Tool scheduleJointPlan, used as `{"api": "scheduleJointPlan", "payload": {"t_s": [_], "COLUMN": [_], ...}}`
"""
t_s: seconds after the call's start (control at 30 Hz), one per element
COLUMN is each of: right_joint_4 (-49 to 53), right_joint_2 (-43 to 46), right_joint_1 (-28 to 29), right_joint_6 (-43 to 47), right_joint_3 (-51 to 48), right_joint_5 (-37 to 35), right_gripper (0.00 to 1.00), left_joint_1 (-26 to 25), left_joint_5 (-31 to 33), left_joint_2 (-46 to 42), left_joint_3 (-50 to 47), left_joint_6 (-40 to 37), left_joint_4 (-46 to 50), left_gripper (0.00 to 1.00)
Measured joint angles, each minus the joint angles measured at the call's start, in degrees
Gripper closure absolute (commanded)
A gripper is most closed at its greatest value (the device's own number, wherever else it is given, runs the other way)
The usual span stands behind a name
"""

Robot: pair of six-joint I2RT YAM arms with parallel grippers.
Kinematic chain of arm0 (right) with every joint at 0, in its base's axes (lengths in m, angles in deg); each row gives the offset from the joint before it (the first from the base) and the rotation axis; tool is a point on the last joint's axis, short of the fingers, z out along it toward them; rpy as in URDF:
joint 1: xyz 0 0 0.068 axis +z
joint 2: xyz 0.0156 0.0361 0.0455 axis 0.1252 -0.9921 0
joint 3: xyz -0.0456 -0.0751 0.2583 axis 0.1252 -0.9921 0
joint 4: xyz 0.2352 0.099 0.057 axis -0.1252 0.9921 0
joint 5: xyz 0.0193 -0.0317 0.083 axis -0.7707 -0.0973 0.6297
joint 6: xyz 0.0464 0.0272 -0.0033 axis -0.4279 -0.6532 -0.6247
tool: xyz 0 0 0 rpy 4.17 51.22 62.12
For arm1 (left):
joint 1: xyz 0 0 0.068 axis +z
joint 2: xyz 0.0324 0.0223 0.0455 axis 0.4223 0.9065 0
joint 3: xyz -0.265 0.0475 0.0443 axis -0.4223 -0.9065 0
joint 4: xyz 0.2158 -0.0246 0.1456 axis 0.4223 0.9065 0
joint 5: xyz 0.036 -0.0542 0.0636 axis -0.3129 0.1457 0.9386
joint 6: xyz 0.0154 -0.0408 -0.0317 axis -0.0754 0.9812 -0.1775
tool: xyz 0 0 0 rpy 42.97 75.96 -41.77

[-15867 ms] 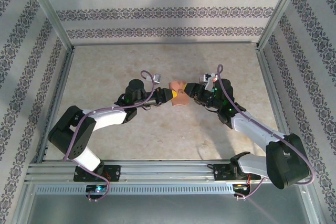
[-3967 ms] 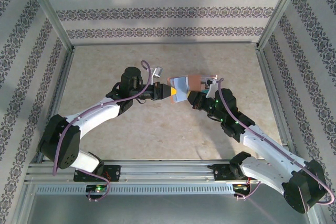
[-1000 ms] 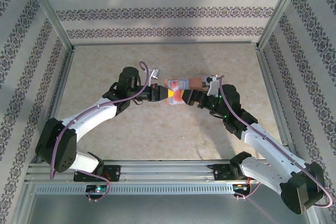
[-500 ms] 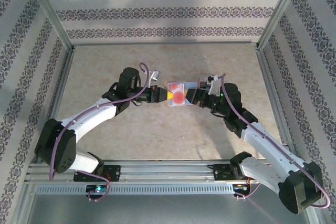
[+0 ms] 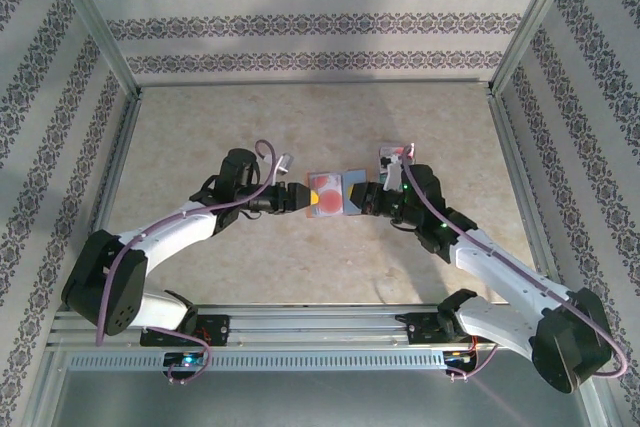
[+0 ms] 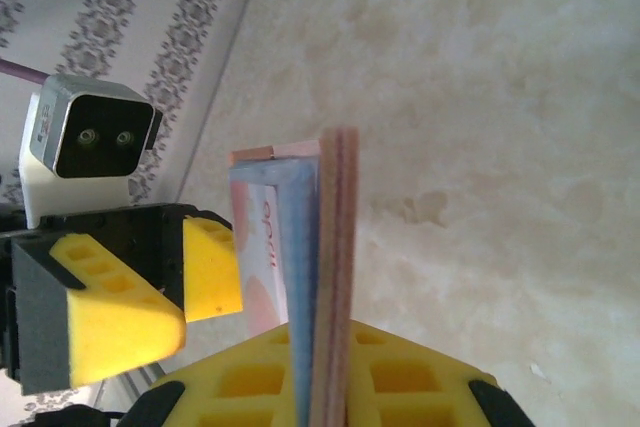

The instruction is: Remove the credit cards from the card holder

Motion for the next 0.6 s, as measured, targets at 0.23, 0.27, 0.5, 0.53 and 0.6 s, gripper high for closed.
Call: {"api": "scheduleJointPlan", "payload": {"t_s": [0.23,0.27,0.5,0.53,0.6], "right_joint_4": [-0.1,-0.4,-4.1,-4.4,-5.0], "right_joint_2": [-5.7,-6.4,-13.0,-14.4,-16.8], "right_joint_1": [3.3,3.7,7.8,8.5,9.6], "right_joint_6": [-3.7,-4.2,-7.3,-7.6,-8.5], "right_joint_3": [-1.6,-1.6,-1.2,-0.8,0.4], "right_joint_5": [-3.3,-3.7,-4.8,-4.9,-5.2], "right_gripper": [1.00,1.00,1.00,1.00,1.00], "left_joint_1": [2.8,3.3,4.3,4.3,4.3], "left_joint_5": [4.9,6.1,18.8,20.8,23.8], "left_joint_2": [-1.6,-2.3,-9.1,-10.0,-11.3], "left_joint_3": [-3.4,-3.5,-1.3,-0.8,-0.1], "left_joint_6": [0.8,0.7,-3.4,-4.1,-5.0], "left_joint_4": [1.5,2.4,14.0,15.4,17.2], "left_gripper": [0.01,0.01,0.01,0.01,0.01]}}
